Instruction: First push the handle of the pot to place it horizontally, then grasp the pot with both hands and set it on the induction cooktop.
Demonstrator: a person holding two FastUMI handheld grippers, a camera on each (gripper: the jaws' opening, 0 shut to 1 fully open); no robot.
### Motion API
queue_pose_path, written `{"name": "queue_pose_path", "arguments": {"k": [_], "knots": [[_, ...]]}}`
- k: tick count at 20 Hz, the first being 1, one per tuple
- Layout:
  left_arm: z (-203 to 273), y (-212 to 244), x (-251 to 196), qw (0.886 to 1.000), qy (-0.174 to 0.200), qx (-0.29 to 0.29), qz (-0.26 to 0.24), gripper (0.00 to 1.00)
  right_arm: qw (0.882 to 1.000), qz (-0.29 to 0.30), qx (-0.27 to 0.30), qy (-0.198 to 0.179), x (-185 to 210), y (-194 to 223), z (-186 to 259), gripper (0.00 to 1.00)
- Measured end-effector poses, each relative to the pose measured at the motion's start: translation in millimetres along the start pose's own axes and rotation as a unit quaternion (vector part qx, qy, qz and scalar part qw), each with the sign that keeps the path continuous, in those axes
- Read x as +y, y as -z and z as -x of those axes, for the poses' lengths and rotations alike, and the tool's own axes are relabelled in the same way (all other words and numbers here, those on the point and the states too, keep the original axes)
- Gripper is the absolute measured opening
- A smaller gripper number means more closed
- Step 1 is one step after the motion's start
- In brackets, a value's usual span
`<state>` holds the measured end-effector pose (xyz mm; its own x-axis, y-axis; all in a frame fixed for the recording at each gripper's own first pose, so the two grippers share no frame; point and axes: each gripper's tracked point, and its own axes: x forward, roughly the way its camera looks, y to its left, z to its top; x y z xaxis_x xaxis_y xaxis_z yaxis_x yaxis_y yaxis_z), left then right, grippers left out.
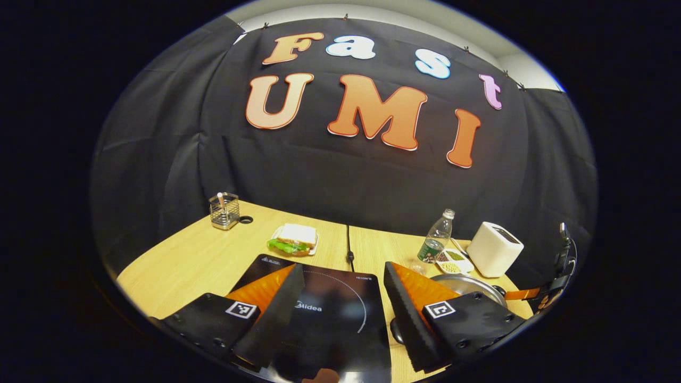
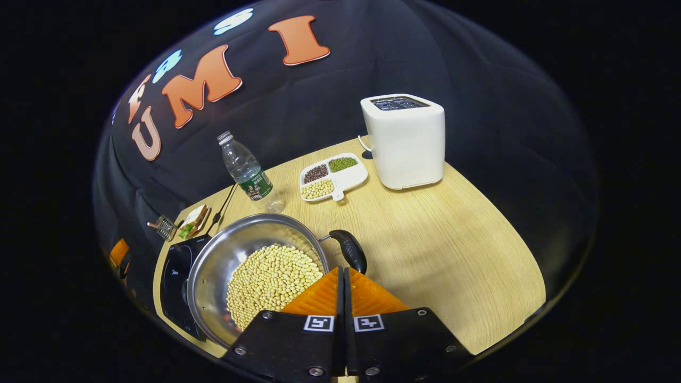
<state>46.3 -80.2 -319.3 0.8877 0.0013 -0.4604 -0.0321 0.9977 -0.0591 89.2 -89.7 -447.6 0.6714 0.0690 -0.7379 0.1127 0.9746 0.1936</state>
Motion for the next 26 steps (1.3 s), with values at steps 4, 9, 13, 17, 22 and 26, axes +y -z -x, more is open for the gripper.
{"name": "queue_pose_path", "arguments": {"k": [4, 9, 13, 17, 22, 26], "knots": [[-7.6, 27.4, -16.0, 1.000, -0.002, 0.008, 0.013, 0.99, 1.000, 0.017, -0.013, 0.006, -0.7, -1.5, 1.2, 0.00], [-12.5, 44.4, -35.1, 1.000, -0.016, -0.015, -0.014, 0.99, 0.996, 0.046, -0.080, 0.005, 0.8, -26.2, 11.6, 0.03], [-18.3, 69.4, -50.5, 0.998, -0.028, -0.021, -0.042, 0.99, 0.989, 0.092, -0.117, 0.007, 1.1, -35.6, 8.2, 0.34], [-26.1, 108.6, -81.5, 0.998, -0.007, 0.019, -0.060, 0.99, 0.982, 0.144, -0.122, 0.012, 5.9, -31.9, -6.2, 0.67], [-34.4, 120.7, -91.7, 0.998, -0.005, 0.036, -0.053, 0.99, 0.988, 0.131, -0.078, 0.005, 7.1, -13.1, -35.5, 0.81], [-40.1, 144.5, -92.0, 0.996, -0.014, 0.082, -0.038, 0.99, 0.992, 0.117, -0.041, 0.010, 0.3, 2.0, -52.4, 0.79]]}}
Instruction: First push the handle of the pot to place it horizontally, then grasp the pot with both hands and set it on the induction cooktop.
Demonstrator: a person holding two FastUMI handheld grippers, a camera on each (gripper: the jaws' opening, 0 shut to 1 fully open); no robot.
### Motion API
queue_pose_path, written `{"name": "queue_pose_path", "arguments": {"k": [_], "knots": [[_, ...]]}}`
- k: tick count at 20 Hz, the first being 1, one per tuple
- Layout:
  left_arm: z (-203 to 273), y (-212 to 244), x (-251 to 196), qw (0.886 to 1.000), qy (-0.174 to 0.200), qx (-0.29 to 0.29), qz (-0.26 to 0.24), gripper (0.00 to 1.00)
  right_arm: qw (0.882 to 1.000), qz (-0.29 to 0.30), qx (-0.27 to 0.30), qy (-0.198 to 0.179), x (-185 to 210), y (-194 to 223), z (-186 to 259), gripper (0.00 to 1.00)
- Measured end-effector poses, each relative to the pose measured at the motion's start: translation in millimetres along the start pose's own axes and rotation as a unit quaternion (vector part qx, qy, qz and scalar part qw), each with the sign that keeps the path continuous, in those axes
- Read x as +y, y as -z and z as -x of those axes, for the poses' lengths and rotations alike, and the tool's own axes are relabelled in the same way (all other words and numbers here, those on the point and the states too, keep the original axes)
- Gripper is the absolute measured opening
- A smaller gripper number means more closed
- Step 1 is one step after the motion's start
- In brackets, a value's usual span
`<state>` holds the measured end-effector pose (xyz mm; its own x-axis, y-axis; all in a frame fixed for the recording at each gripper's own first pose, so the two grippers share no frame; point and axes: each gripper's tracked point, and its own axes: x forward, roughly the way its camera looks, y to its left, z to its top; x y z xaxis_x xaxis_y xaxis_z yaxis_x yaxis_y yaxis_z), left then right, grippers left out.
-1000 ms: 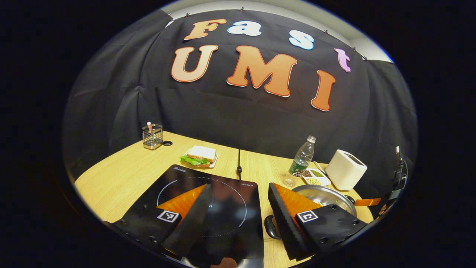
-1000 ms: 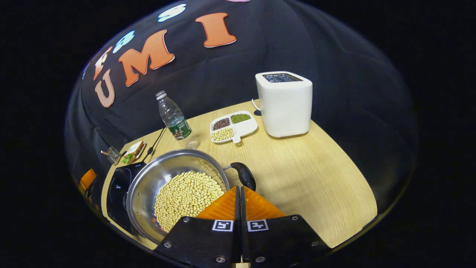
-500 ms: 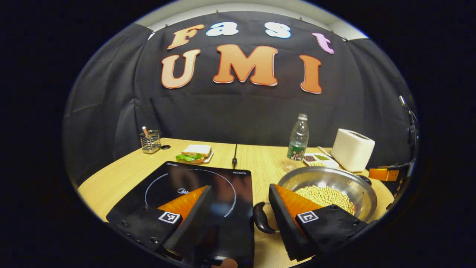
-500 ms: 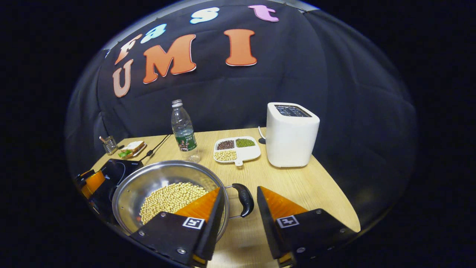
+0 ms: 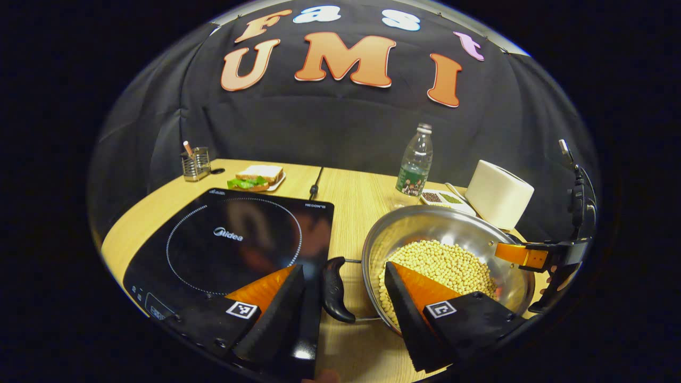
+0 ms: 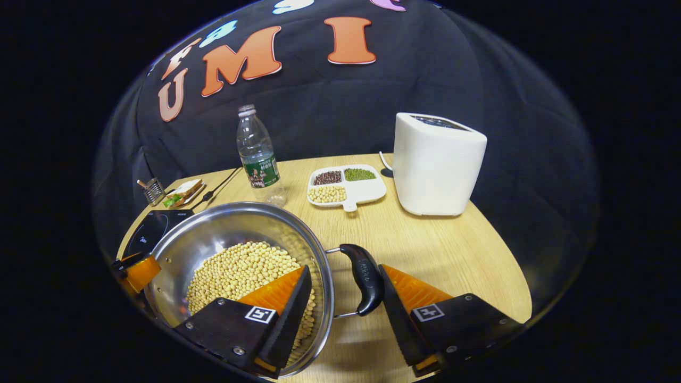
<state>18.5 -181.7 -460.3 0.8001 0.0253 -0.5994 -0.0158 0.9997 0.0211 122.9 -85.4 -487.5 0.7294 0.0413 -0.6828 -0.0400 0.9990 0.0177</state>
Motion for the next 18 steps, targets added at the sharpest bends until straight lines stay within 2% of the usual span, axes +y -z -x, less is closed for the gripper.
{"name": "queue_pose_path", "arguments": {"k": [1, 7, 10, 11, 13, 15, 16, 18], "knots": [[-1.9, -0.3, -0.1, 1.000, 0.002, 0.000, -0.007, 1.00, 1.000, -0.004, -0.003, -0.006, 0.8, -2.4, 1.0, 0.70], [-9.2, 1.6, -17.8, 1.000, 0.004, 0.015, -0.021, 0.99, 0.999, -0.031, 0.009, -0.015, -0.1, 3.6, 10.7, 0.54], [-13.0, 0.3, -21.3, 0.999, 0.004, 0.019, -0.029, 0.98, 0.999, -0.039, 0.007, -0.006, -9.6, 8.9, 17.9, 0.51], [-15.6, 0.7, -15.5, 0.999, -0.011, 0.019, -0.032, 0.97, 0.999, -0.041, 0.007, 0.001, -16.0, 10.1, 20.8, 0.51], [-22.5, 0.2, -24.5, 0.999, 0.008, 0.022, -0.026, 0.70, 0.998, -0.062, 0.011, 0.007, -23.0, 11.3, 26.6, 0.51], [-21.8, 7.4, -27.8, 0.998, 0.013, 0.040, -0.036, 0.65, 0.998, -0.063, 0.010, 0.016, -27.6, 13.7, 26.8, 0.51], [-24.4, 4.7, -31.3, 0.998, 0.018, 0.039, -0.039, 0.65, 0.998, -0.066, 0.009, 0.021, -30.0, 15.4, 29.4, 0.51], [-25.3, 5.5, -34.6, 0.998, 0.030, 0.049, -0.039, 0.57, 0.996, -0.086, 0.007, 0.028, -33.4, 18.9, 34.6, 0.51]]}}
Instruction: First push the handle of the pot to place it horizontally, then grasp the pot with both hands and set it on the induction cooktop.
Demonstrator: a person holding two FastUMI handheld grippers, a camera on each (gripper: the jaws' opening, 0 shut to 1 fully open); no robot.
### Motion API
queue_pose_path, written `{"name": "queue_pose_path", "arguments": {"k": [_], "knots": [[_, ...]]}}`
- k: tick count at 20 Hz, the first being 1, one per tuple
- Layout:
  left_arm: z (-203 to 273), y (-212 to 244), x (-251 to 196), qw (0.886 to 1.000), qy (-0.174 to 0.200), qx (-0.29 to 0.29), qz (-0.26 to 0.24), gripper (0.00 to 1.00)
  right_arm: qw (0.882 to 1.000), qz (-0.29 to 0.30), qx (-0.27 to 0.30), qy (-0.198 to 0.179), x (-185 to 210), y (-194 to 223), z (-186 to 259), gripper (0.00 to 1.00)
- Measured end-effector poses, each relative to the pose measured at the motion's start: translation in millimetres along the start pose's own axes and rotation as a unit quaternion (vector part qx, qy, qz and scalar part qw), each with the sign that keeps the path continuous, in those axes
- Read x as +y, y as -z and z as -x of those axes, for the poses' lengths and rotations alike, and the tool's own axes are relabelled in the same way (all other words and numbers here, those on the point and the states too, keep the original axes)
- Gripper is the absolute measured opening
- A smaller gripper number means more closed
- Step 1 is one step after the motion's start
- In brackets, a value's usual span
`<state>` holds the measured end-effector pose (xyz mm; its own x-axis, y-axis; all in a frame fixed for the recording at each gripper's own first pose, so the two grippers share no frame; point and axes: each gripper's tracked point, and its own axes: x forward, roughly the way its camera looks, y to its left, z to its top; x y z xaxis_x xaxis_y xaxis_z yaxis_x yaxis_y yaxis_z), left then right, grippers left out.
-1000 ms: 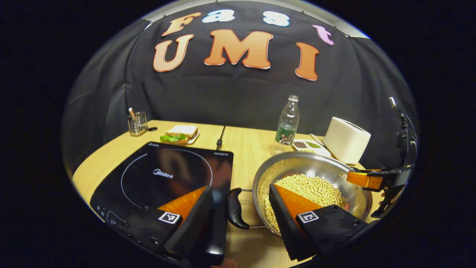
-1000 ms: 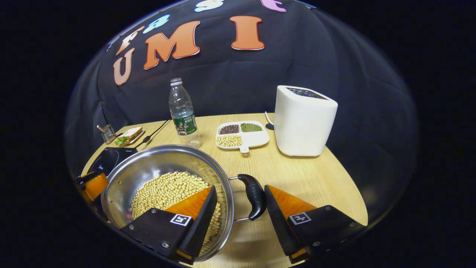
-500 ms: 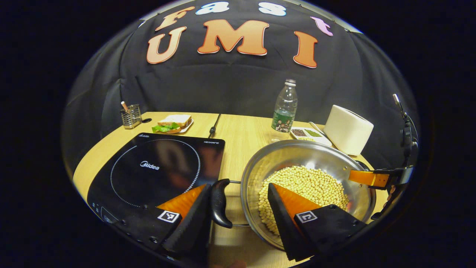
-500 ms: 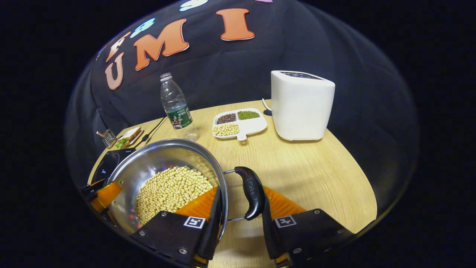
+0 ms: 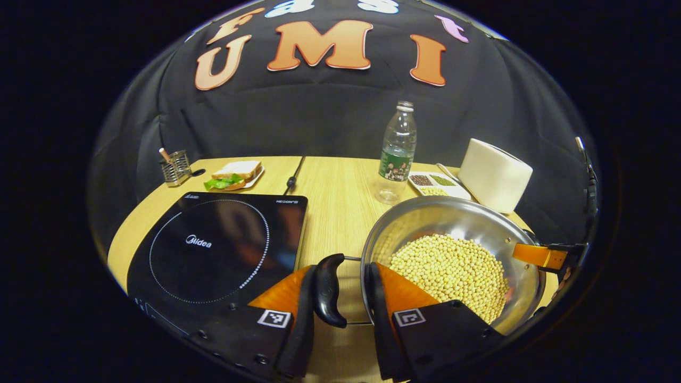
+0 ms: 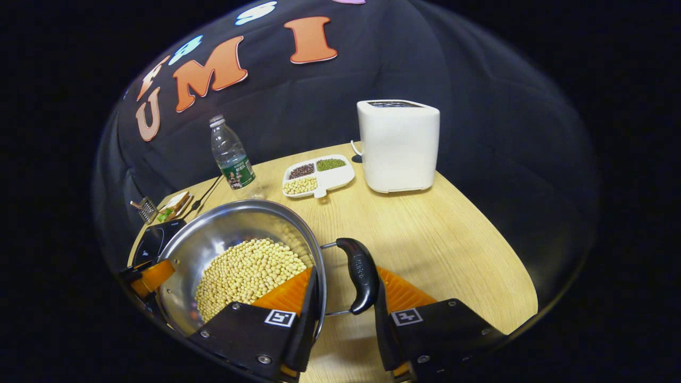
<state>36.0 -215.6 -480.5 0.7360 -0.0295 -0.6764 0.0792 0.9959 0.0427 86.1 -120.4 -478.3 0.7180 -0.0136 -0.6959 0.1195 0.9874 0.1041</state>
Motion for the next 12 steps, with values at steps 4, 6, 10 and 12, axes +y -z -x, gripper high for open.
{"name": "queue_pose_path", "arguments": {"k": [4, 6, 10, 12], "knots": [[5.6, -1.0, -3.5, 1.000, 0.006, 0.015, 0.003, 0.53, 0.999, -0.037, 0.004, 0.015, -3.7, 1.5, 11.1, 0.47], [11.3, -7.5, -6.1, 1.000, 0.012, 0.010, 0.003, 0.51, 0.999, -0.047, -0.001, 0.017, -5.2, -2.9, 20.8, 0.42], [27.1, -30.5, -5.4, 1.000, 0.021, -0.005, -0.006, 0.54, 0.999, -0.046, -0.017, 0.023, 1.4, -20.4, 42.2, 0.46], [33.0, -40.5, 0.3, 1.000, 0.024, -0.008, -0.005, 0.51, 0.998, -0.044, -0.024, 0.025, 8.6, -28.9, 51.1, 0.46]]}}
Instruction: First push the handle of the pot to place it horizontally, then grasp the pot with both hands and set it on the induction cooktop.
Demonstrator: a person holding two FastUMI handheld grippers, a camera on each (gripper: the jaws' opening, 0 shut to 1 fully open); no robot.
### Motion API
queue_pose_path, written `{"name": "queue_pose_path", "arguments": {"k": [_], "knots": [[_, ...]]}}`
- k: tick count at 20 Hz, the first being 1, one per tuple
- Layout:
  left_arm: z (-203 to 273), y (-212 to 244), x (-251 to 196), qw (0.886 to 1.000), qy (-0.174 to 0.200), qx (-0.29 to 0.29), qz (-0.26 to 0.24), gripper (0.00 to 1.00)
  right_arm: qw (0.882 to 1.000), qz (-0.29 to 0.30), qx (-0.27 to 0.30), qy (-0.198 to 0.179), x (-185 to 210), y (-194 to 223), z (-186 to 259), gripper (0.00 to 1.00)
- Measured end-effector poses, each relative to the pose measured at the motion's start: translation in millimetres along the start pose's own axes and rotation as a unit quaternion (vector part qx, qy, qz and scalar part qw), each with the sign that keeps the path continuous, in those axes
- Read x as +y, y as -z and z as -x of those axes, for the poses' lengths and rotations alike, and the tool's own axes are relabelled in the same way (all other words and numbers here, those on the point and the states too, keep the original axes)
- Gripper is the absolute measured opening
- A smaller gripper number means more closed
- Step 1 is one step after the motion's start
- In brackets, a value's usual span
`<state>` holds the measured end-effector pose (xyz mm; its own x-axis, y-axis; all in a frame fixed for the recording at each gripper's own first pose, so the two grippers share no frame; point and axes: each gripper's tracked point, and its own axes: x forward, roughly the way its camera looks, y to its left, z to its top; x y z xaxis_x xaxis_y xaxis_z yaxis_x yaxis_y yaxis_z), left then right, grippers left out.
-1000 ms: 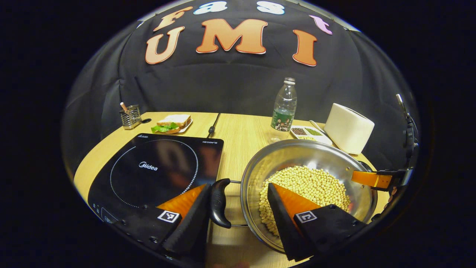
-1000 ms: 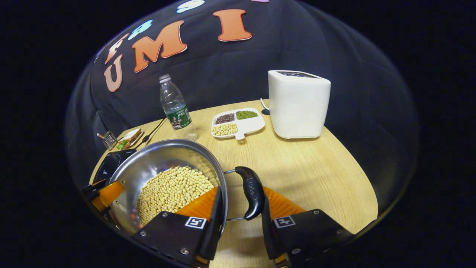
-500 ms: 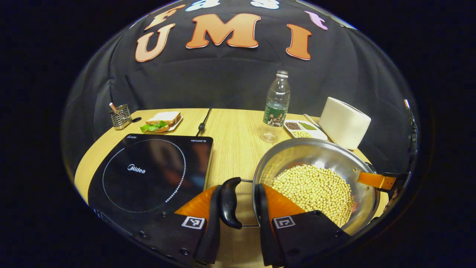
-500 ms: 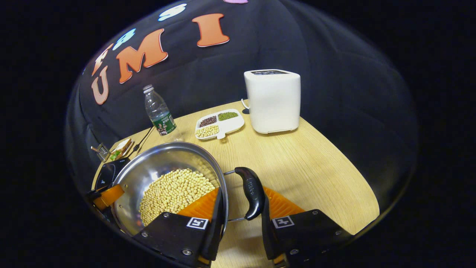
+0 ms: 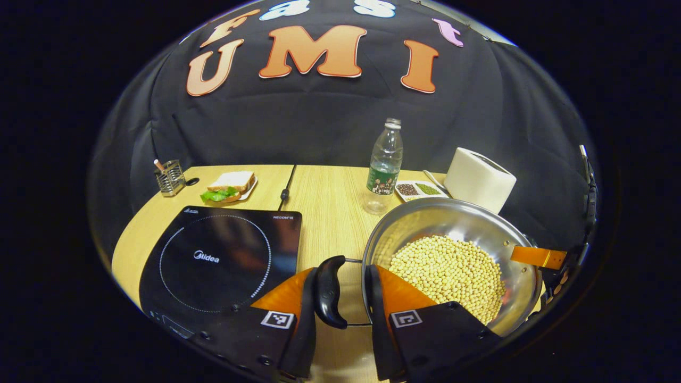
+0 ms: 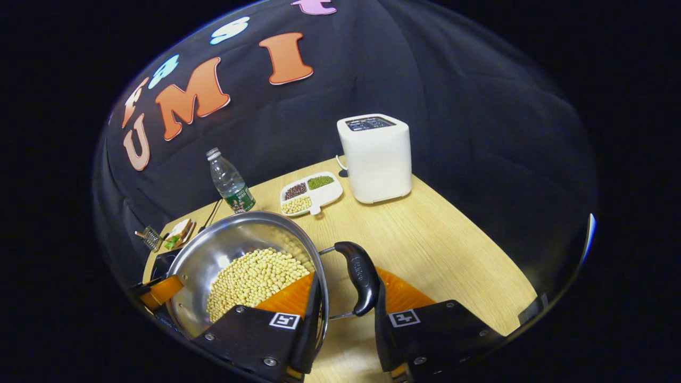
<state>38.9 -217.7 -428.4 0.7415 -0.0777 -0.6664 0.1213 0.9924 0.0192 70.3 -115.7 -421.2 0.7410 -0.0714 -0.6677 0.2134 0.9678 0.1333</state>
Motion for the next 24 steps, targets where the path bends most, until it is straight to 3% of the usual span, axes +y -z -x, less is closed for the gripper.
{"name": "queue_pose_path", "arguments": {"k": [6, 7, 11, 12, 14, 15, 16, 24], "knots": [[23.8, -28.8, 25.8, 1.000, -0.002, -0.013, 0.002, 0.52, 1.000, 0.004, -0.011, -0.006, 34.7, -19.2, 24.1, 0.46], [27.4, -34.0, 32.2, 1.000, -0.002, -0.017, 0.002, 0.52, 1.000, 0.005, -0.013, -0.007, 42.4, -21.6, 27.9, 0.41], [39.0, -45.5, 66.0, 1.000, -0.011, -0.020, 0.004, 0.52, 1.000, 0.015, -0.012, -0.015, 76.0, -25.2, 37.2, 0.41], [40.9, -46.1, 75.0, 1.000, -0.013, -0.019, 0.006, 0.55, 1.000, 0.018, -0.012, -0.017, 83.7, -26.1, 40.2, 0.46], [47.0, -51.5, 94.0, 1.000, -0.019, -0.020, 0.011, 0.52, 0.999, 0.024, -0.010, -0.022, 103.8, -26.7, 43.7, 0.46], [48.9, -53.3, 102.7, 0.999, -0.022, -0.020, 0.012, 0.52, 0.999, 0.026, -0.010, -0.025, 113.6, -27.3, 43.5, 0.41], [50.7, -55.8, 113.2, 0.999, -0.025, -0.022, 0.013, 0.52, 0.999, 0.028, -0.009, -0.028, 122.3, -27.2, 46.8, 0.46], [68.5, -60.9, 184.2, 0.998, -0.052, -0.024, 0.027, 0.49, 0.998, 0.037, 0.001, -0.051, 192.4, -14.7, 48.7, 0.46]]}}
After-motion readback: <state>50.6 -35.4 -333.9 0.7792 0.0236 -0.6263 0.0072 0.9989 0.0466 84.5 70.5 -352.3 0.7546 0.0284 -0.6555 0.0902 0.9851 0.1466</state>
